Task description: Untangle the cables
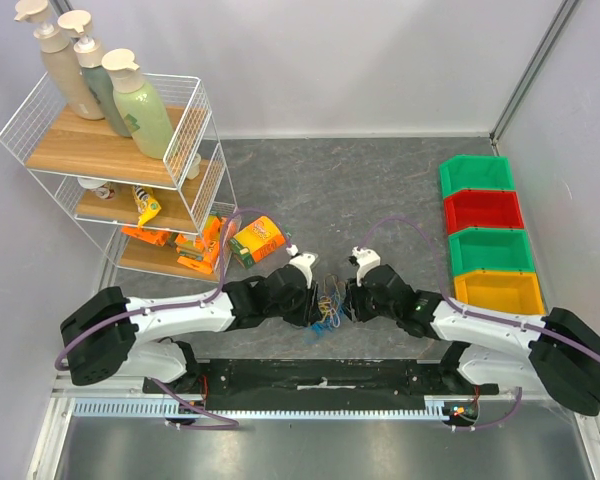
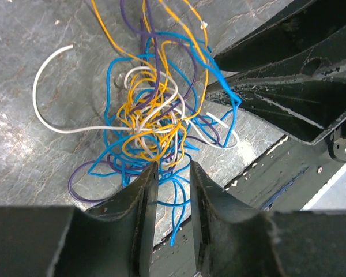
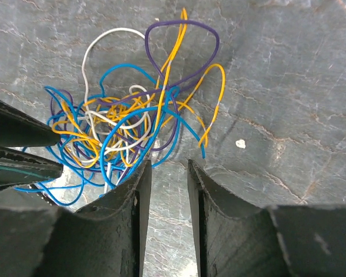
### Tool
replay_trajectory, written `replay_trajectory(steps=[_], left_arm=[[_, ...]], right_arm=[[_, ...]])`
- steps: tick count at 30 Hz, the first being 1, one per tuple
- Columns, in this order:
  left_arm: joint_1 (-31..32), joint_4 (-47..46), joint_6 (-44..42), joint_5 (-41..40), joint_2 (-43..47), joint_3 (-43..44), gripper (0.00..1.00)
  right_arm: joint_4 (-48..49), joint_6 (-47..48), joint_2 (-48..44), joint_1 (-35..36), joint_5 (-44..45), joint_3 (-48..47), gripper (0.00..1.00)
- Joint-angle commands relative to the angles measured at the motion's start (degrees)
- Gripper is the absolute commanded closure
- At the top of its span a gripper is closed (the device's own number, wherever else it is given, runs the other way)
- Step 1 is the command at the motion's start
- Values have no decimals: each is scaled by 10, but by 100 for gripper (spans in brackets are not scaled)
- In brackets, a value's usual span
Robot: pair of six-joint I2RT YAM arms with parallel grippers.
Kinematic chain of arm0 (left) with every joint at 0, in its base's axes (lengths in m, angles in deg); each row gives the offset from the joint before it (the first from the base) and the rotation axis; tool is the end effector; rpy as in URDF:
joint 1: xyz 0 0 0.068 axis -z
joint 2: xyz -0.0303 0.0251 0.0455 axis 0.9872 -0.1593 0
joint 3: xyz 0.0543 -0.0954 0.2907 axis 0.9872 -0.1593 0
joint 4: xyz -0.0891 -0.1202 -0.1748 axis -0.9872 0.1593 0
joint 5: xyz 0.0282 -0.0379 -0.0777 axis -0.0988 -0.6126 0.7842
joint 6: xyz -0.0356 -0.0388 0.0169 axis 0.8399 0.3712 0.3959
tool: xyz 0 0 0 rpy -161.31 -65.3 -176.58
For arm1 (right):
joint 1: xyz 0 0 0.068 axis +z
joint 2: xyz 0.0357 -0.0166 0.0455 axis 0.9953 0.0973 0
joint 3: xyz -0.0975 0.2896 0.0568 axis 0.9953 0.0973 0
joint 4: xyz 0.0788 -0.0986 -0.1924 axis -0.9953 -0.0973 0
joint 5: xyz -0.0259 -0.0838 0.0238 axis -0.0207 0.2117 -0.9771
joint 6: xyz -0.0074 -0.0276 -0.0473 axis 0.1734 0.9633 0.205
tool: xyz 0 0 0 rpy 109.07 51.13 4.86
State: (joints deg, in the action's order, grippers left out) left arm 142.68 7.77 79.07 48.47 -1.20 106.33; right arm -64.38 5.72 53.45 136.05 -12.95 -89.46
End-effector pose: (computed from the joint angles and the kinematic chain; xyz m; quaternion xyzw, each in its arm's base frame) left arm 0.1067 -0.1967 0.2453 0.1736 0.9049 -0.2904 0.2583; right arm 0.1078 0.1335 0.2204 -0.1232 0.9001 0.2717 0.3175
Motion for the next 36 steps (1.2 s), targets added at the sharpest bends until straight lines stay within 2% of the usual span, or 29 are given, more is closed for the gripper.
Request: replay_trajectory(steps=[1, 3, 6, 9, 12, 16, 18, 24, 29, 30, 33, 35, 36], left_arm=[[3, -32, 23, 5, 6, -10, 59], [3, -16, 19, -10, 2, 0, 38], [3, 4, 8, -35, -2, 18, 17], [1, 11, -5, -59, -10, 35, 8], [-5, 27, -21, -73, -35, 64, 7], [-10, 25, -31, -74, -69, 82, 11], [-11, 24, -35, -73, -87, 89, 17], [-12, 19, -30, -63, -101, 90, 28], [-12, 7, -26, -50, -102, 81, 40], [-11, 7, -26, -51, -105, 82, 44], [-12, 15, -27, -66, -113, 83, 55], [-11, 39, -19, -103, -112, 90, 67], [-13, 55, -13, -122, -106, 92, 80]], right_arm=[[56, -10, 1, 0, -15, 15, 62], [53, -13, -14, 0, -15, 21, 63], [38, -17, -46, 0, -14, 25, 63], [2, -18, -82, 0, -6, 23, 62], [-46, -19, -118, 0, 1, 21, 60], [-75, -15, -139, 0, -7, 20, 59], [-72, -12, -139, 0, -9, 22, 59], [-30, -11, -90, 0, -14, 32, 58], [7, -13, -59, 0, -14, 38, 62], [7, -13, -62, 0, -11, 39, 64], [6, -12, -76, 0, 5, 37, 80], [-3, -14, -90, 0, 28, 32, 94], [-26, -18, -97, 0, 52, 25, 100]])
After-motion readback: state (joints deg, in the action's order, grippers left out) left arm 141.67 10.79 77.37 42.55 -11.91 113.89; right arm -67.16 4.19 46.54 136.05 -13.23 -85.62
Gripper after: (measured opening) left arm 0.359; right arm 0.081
